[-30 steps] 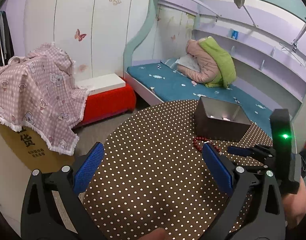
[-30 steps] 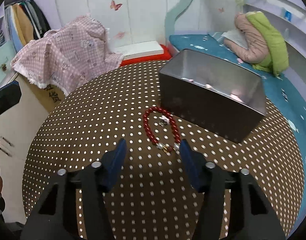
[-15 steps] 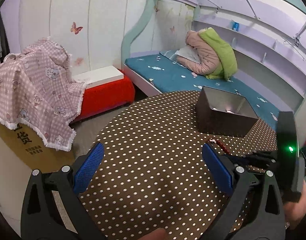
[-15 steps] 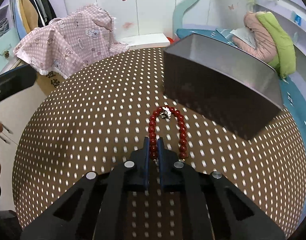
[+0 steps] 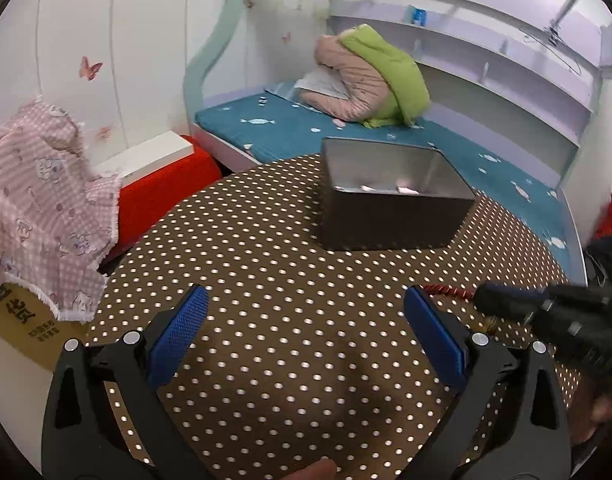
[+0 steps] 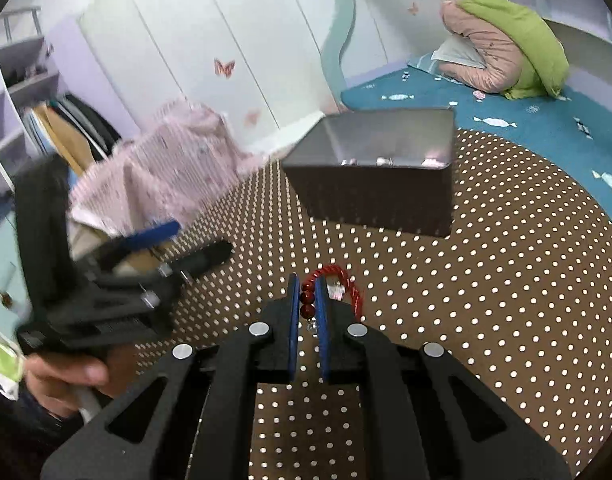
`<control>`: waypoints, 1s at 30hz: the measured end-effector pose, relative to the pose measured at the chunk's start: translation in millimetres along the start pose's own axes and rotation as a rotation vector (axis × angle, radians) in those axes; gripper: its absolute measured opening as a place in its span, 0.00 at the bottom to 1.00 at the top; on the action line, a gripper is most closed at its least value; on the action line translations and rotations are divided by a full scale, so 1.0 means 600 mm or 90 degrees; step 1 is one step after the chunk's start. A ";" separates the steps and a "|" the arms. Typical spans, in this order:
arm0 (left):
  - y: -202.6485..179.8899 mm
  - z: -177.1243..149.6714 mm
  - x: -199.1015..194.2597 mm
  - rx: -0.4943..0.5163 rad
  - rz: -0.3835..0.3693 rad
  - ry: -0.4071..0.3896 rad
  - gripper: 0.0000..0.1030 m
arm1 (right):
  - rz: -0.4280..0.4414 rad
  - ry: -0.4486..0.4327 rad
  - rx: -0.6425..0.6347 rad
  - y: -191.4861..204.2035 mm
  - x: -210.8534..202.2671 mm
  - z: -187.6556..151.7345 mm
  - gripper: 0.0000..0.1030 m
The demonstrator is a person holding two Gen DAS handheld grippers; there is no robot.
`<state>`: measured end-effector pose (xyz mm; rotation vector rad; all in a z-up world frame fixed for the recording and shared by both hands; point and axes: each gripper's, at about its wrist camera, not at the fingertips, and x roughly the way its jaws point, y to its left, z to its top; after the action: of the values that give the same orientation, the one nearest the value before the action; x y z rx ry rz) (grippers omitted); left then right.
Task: Organize jewelry
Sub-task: 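Grasp red bead bracelet with right gripper, then grasp small silver charm with left gripper while right lifts red bracelet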
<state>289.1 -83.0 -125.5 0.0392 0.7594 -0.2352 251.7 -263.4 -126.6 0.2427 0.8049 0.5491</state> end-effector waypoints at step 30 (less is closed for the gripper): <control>-0.087 -0.019 0.082 0.067 -0.096 0.091 0.13 | -0.093 -0.006 -0.011 -0.023 -0.041 -0.008 0.06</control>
<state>304.2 -142.3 -165.1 0.0988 0.8929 -0.4194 239.1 -288.5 -120.3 0.1689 0.8019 0.4164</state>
